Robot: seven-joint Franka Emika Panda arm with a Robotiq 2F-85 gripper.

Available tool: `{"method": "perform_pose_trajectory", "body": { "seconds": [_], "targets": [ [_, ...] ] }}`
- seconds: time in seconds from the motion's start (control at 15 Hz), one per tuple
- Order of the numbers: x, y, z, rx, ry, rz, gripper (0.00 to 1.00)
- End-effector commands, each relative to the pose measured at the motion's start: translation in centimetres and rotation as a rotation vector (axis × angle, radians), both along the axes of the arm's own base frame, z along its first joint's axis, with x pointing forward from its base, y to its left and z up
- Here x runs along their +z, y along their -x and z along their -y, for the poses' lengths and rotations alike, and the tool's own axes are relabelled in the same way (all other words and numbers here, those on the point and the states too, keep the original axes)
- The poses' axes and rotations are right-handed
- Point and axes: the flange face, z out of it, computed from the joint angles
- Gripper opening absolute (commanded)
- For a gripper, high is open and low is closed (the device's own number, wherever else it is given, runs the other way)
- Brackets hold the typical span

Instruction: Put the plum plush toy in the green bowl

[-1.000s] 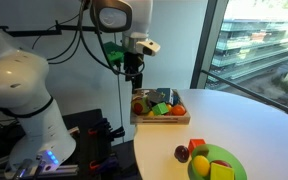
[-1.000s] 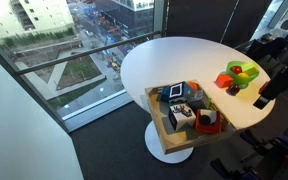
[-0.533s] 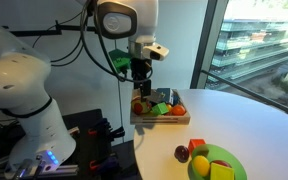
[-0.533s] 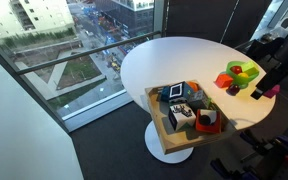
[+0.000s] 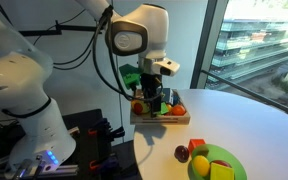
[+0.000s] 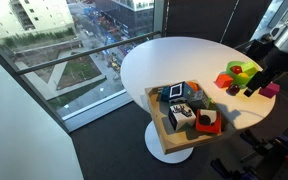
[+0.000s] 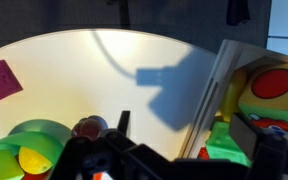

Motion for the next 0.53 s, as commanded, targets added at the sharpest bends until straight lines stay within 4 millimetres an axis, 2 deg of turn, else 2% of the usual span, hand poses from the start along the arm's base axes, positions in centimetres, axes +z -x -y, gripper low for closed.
{"method": "perform_pose_trajectory", "body": {
  "seconds": [0.0,0.2,0.47],
  "targets": [
    [-2.3,-1.9,2.0,-0.054,0.041,-0.025,1.00],
    [-4.4,-2.9,3.6,-0.096,0.066,-0.052,1.00],
    [-6.2,-4.4,5.5,-0.150,0.088,-0.078,1.00]
  ]
}}
